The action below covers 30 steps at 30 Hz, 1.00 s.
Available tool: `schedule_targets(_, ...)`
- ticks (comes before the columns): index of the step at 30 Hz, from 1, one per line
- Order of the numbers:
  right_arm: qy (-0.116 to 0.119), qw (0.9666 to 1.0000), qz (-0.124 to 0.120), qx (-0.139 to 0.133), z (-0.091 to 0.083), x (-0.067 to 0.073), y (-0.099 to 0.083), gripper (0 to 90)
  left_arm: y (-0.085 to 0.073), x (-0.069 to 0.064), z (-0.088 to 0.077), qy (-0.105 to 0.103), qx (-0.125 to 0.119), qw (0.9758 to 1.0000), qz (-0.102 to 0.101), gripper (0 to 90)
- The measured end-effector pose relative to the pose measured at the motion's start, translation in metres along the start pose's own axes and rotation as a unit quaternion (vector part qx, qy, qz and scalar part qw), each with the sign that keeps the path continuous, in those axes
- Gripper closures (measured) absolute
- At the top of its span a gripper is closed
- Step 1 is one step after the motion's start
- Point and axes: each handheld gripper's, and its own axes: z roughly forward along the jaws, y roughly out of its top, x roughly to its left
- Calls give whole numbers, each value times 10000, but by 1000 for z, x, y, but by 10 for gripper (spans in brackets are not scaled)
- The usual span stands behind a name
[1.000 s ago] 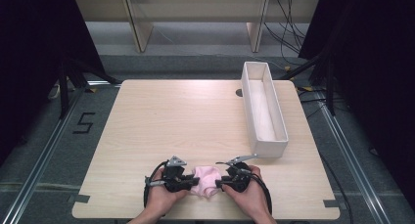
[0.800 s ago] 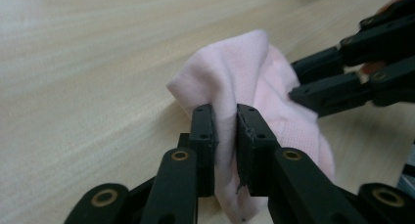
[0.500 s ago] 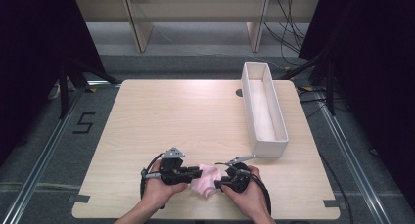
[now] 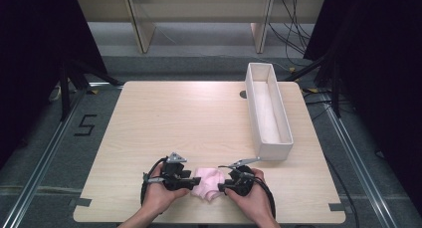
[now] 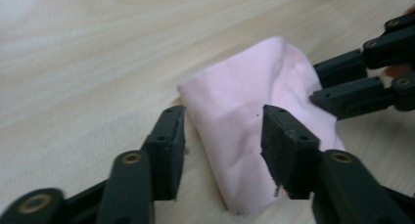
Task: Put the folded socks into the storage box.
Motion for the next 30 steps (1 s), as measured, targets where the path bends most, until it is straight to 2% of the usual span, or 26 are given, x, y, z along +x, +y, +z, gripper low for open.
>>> schedule_targets(2, 14, 10000, -6, 51, 0, -1, 0, 673, -4, 0, 4, -118, 52, 9999, -67, 445)
schedule_targets(3, 71, 9999, 4, 72, 0, -1, 1, 673, -5, -1, 6, -96, 105, 9999, -62, 441)
schedule_targets(4, 97, 9999, -68, 13, 0, 0, 1, 675, -6, -1, 9, -185, 118, 9997, -100, 438)
schedule_targets(7, 0, 9999, -126, -41, 1, -1, 0, 676, -6, -4, 12, -168, 105, 9998, 21, 442)
schedule_targets(9, -33, 10000, -10, -17, 1, 1, 1, 678, -7, -9, 14, -128, 55, 9998, 138, 466)
schedule_targets(11, -32, 10000, -20, -16, 1, 1, 1, 680, -7, -11, 14, -60, 117, 9995, 279, 507)
schedule_targets(12, -32, 10000, 18, -2, 1, 2, 1, 681, -7, -12, 16, -101, 71, 9994, 333, 523)
schedule_targets(15, -46, 10000, -36, -31, 1, 1, 1, 681, -6, -10, 16, -59, 58, 9997, 247, 599)
schedule_targets(17, -23, 10000, 9, -23, 1, 2, 0, 681, -6, -8, 16, -114, 57, 9998, 169, 670)
schedule_targets(18, -43, 10000, -41, -37, 1, 1, 0, 682, -6, -7, 17, -165, 41, 9998, 114, 707)
schedule_targets(19, -41, 10000, -43, -36, 1, 1, 0, 683, -7, -7, 17, -225, 30, 9997, -37, 725)
schedule_targets(20, -46, 10000, -39, -17, 1, 1, 0, 684, -6, -6, 16, -224, 62, 9997, -35, 744)
schedule_targets(21, -38, 10000, -51, -9, 1, 1, 1, 684, -6, -6, 16, -197, 73, 9998, -57, 758)
schedule_targets(22, 43, 9998, 179, 66, 0, 5, 0, 685, -5, -5, 16, -265, -23, 9996, -105, 768)
schedule_targets(23, -17, 9999, -98, -71, 2, 0, 0, 685, -4, -5, 15, -308, -52, 9995, -98, 775)
schedule_targets(25, -18, 9999, -89, -80, 2, 0, 0, 686, -1, -6, 10, -346, -137, 9993, -102, 777)
schedule_targets(27, -18, 9999, -90, -79, 2, 1, 0, 687, 2, -8, 6, -480, -290, 9983, -153, 777)
schedule_targets(29, -15, 9999, -108, -69, 2, 0, 0, 687, 6, -11, 2, -567, -311, 9978, -134, 779)
schedule_targets(30, -13, 9999, -116, -68, 2, 0, 0, 687, 7, -11, 0, -682, -326, 9971, -122, 780)
